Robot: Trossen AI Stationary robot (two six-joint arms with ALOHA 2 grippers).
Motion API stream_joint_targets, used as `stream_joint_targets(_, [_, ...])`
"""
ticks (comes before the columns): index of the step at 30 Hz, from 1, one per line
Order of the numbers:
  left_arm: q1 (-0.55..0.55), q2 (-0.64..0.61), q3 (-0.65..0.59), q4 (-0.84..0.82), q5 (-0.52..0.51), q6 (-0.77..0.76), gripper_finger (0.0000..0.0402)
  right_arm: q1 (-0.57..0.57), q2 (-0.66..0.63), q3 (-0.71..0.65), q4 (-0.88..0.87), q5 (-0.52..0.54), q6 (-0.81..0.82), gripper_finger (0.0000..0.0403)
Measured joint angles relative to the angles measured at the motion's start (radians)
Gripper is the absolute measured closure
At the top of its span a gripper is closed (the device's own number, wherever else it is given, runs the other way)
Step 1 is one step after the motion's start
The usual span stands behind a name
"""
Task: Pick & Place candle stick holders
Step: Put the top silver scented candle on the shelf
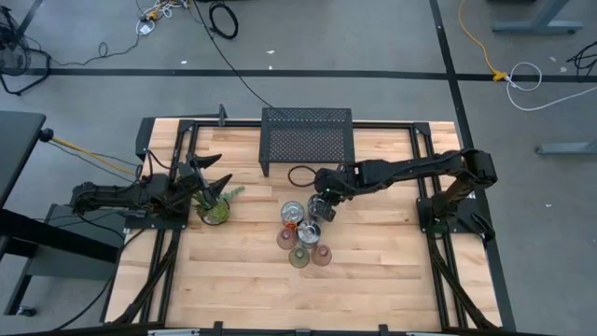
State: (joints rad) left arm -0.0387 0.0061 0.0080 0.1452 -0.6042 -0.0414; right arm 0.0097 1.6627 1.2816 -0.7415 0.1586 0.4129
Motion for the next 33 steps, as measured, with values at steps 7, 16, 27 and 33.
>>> stream_joint_targets(7, [0.000, 0.000, 0.000, 0.000, 0.000, 0.000, 0.0016, -0.015, -0.002, 0.201, -0.161, 0.004, -0.058, 0.0403])
stream_joint_targets(16, [0.000, 0.000, 0.000, 0.000, 0.000, 0.000, 0.0016, -0.070, -0.006, 0.515, -0.423, 0.128, -0.124, 0.0403])
stream_joint_targets(27, [0.000, 0.000, 0.000, 0.000, 0.000, 0.000, 0.0016, -0.415, 0.003, 0.610, -0.367, -0.005, -0.215, 0.0403])
stream_joint_targets(33, [0.000, 0.000, 0.000, 0.000, 0.000, 0.000, 0.0016, -0.518, 0.055, 0.611, -0.262, -0.117, -0.250, 0.0403])
